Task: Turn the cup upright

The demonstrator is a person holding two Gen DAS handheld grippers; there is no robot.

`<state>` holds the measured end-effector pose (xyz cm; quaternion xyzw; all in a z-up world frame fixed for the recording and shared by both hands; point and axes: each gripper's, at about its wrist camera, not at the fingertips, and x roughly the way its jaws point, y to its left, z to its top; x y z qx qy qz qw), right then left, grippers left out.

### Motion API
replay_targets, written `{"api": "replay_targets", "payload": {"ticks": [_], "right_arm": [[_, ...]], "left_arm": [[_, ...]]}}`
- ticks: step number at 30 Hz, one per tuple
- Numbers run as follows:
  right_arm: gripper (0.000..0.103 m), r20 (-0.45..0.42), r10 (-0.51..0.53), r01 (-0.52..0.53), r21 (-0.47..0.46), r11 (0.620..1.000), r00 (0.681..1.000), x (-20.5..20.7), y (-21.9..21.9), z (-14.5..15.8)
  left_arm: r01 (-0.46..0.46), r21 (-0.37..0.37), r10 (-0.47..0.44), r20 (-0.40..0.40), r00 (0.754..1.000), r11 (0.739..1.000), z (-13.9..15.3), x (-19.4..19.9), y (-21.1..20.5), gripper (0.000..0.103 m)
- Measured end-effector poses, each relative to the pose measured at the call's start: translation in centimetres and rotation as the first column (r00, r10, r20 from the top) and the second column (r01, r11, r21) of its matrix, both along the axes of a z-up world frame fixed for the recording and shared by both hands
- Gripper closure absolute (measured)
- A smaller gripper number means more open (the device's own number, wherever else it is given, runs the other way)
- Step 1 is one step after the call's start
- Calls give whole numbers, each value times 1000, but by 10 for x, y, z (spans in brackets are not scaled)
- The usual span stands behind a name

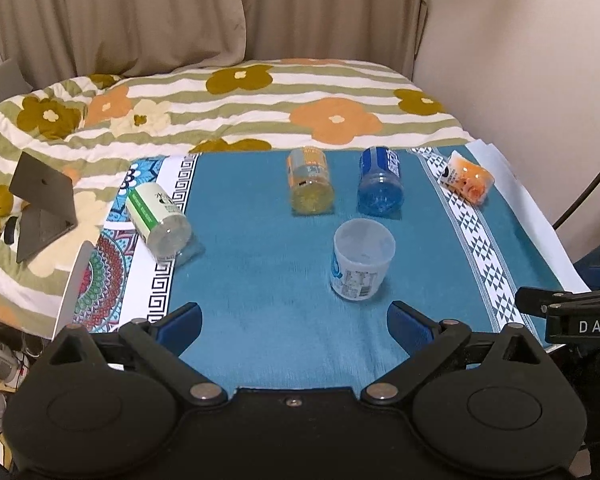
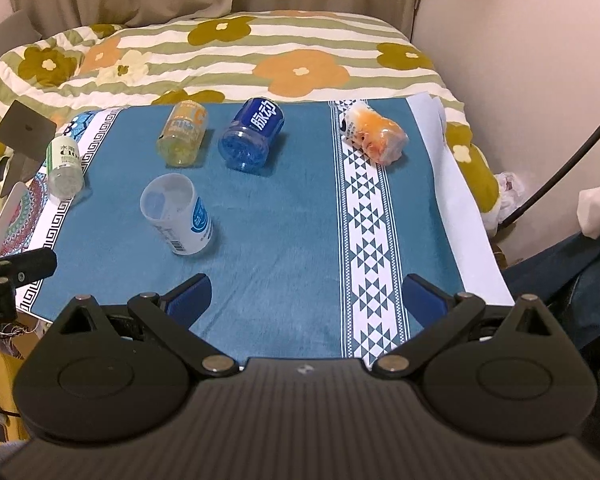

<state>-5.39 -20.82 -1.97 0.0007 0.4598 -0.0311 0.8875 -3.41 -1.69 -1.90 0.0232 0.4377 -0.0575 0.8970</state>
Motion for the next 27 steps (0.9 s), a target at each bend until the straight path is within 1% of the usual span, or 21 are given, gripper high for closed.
{"api": "replay_targets", "payload": {"ticks": [7,27], "right_arm": [[0,7,-1,1,-3,1000,1000,1,1,1],[0,4,-4,4,-1,1000,1000,2,1,0]], "left_arm": [[-1,10,1,19,1000,1000,3,0,1,2],[-14,16,13,30,999,1000,2,1,3,2]]}}
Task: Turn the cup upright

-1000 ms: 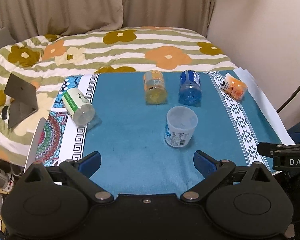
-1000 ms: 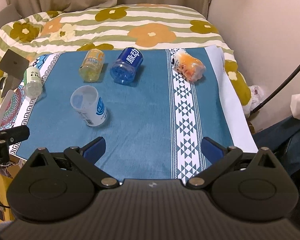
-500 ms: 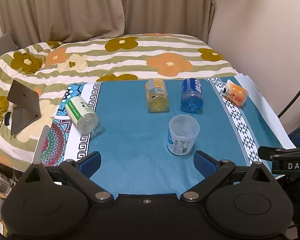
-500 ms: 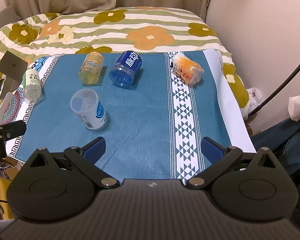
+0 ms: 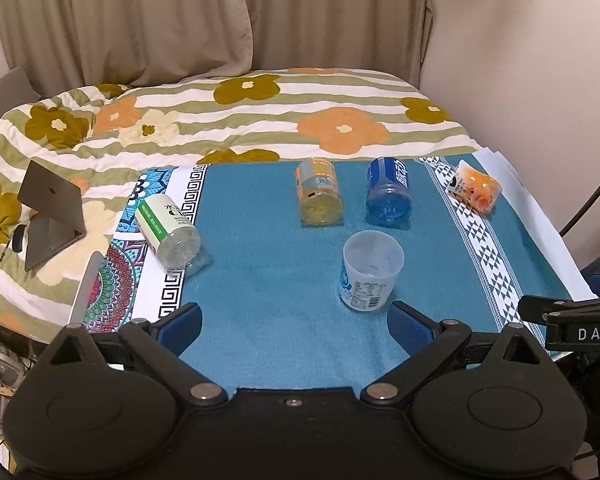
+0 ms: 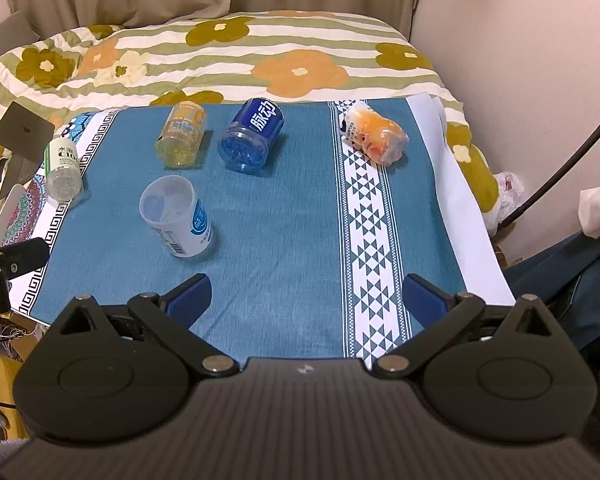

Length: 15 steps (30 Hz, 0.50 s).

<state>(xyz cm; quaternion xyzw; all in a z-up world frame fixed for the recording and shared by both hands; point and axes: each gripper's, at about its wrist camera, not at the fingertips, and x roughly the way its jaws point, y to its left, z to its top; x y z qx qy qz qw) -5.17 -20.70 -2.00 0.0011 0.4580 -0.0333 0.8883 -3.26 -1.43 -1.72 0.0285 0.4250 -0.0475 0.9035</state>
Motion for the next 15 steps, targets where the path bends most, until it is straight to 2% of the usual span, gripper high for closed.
{"api": "replay_targets", "payload": {"ticks": [15], "right_arm": [[0,1,-1,1,1,1000,1000,0,0,0]], "left_arm": [[-1,1,1,14,1000,1000,3,-2,6,2]]}}
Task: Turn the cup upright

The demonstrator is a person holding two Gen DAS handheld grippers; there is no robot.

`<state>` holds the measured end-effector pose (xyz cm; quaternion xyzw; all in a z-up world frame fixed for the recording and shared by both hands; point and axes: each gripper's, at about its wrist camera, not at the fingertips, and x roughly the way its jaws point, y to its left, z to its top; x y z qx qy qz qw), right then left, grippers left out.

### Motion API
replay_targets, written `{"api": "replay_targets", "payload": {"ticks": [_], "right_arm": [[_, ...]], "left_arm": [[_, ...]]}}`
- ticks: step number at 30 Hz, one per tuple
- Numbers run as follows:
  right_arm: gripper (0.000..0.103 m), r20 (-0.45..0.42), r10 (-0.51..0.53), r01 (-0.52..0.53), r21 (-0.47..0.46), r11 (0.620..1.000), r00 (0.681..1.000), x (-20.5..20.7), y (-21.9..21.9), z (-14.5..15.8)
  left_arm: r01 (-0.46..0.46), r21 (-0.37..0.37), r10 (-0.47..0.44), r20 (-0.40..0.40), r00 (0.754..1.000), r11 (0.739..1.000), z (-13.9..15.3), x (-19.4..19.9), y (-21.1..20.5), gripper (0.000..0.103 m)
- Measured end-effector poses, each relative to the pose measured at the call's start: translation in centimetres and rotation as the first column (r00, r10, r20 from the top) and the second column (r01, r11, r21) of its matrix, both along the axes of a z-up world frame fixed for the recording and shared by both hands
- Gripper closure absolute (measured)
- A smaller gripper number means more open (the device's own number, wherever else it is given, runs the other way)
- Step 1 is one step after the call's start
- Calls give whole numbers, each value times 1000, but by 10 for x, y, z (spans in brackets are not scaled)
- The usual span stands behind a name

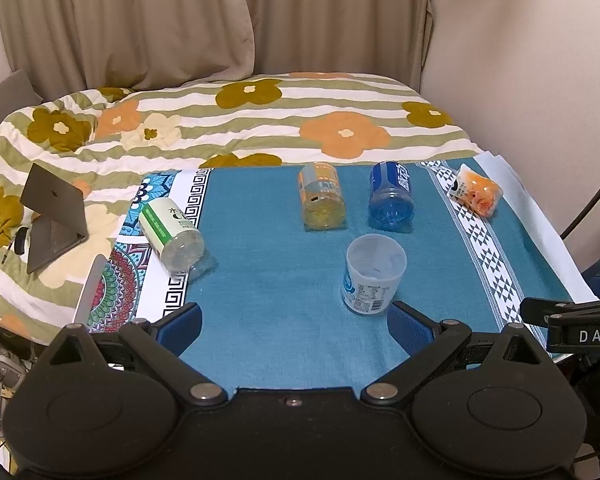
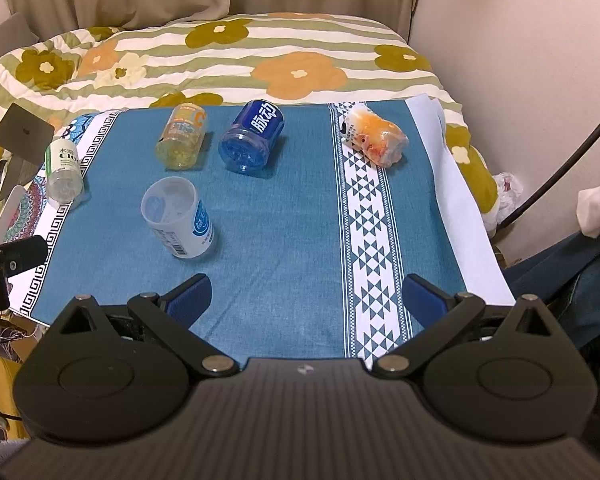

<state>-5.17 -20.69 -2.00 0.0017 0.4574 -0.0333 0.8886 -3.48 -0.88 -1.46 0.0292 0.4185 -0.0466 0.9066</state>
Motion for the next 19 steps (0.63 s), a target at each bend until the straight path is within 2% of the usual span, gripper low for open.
{"api": "replay_targets", "payload": {"ticks": [19], "right_arm": [[0,2,0,0,7,1000,1000,0,4,0]], "left_arm": [[-20,40,17,58,998,999,7,3,-1,0]]}}
